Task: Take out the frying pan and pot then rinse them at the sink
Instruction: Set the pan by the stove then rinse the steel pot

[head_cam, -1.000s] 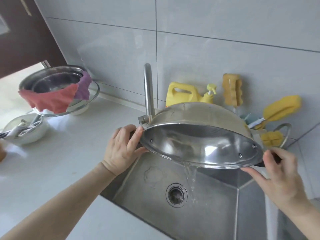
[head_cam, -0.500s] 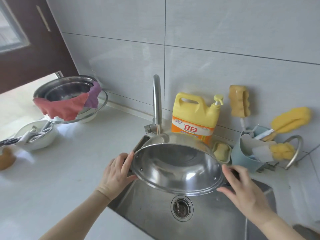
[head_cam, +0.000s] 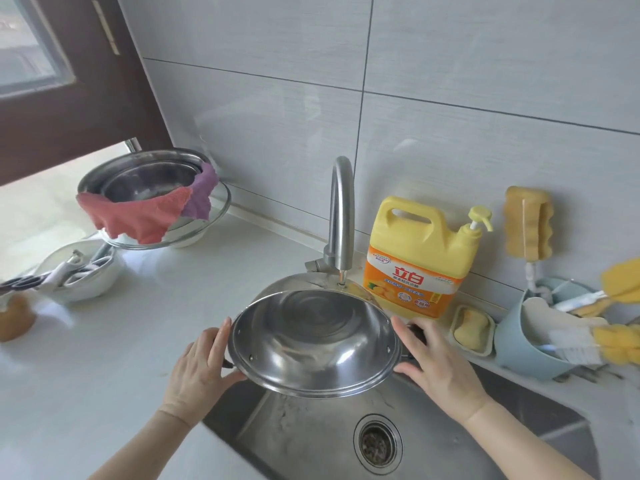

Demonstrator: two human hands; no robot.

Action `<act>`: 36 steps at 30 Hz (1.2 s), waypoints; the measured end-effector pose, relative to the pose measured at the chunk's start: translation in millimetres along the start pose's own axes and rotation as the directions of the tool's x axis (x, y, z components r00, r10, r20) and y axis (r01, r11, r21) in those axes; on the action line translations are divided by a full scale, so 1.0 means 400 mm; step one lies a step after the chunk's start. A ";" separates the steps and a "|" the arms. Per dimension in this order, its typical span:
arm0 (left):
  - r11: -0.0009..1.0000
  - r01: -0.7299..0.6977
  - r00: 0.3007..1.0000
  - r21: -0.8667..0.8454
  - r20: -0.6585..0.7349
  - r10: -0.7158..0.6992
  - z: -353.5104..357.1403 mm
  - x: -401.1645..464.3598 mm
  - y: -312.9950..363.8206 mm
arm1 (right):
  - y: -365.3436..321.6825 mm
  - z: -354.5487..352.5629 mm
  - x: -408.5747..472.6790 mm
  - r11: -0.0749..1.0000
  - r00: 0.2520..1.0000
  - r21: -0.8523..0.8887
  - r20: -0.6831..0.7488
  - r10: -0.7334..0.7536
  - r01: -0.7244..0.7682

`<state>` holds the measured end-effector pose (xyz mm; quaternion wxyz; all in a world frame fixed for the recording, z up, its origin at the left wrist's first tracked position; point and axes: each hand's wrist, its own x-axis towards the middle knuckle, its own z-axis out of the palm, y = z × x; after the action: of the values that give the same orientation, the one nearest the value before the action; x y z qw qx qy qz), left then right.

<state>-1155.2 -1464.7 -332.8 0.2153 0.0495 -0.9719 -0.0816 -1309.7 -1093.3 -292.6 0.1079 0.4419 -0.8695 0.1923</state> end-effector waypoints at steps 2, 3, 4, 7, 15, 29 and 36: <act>1.000 0.009 1.000 0.003 0.007 -0.009 -0.004 -0.003 -0.025 | -0.009 0.004 0.026 1.000 1.000 -0.010 0.011 -0.016 0.016; 1.000 0.009 1.000 0.007 0.006 -0.009 -0.006 -0.003 -0.035 | -0.013 0.007 0.036 1.000 1.000 -0.013 0.017 -0.015 0.016; 1.000 0.010 1.000 0.012 0.003 -0.010 -0.007 -0.001 -0.042 | -0.015 0.009 0.043 1.000 1.000 -0.017 0.021 -0.011 0.011; 1.000 -0.002 1.000 0.011 -0.013 0.002 0.000 0.016 -0.042 | -0.011 0.002 0.039 1.000 1.000 -0.030 0.013 0.004 -0.004; 0.984 -0.181 0.983 -0.004 -0.042 0.180 0.048 0.117 0.079 | 0.035 -0.082 -0.085 0.973 0.974 -0.044 0.025 0.226 -0.225; 0.974 -0.221 0.974 -0.045 -0.060 0.218 0.051 0.096 0.084 | 0.016 -0.101 -0.119 0.955 0.956 -0.069 0.034 0.290 -0.288; 0.986 -0.166 0.983 0.021 -0.074 0.167 -0.026 0.029 -0.013 | -0.035 -0.032 -0.030 0.992 0.991 0.022 0.055 0.125 -0.127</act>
<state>-1160.8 -1472.7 -319.8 0.2575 -0.0271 -0.9644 -0.0543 -1291.2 -1086.6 -281.9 0.0668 0.3923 -0.8958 0.1979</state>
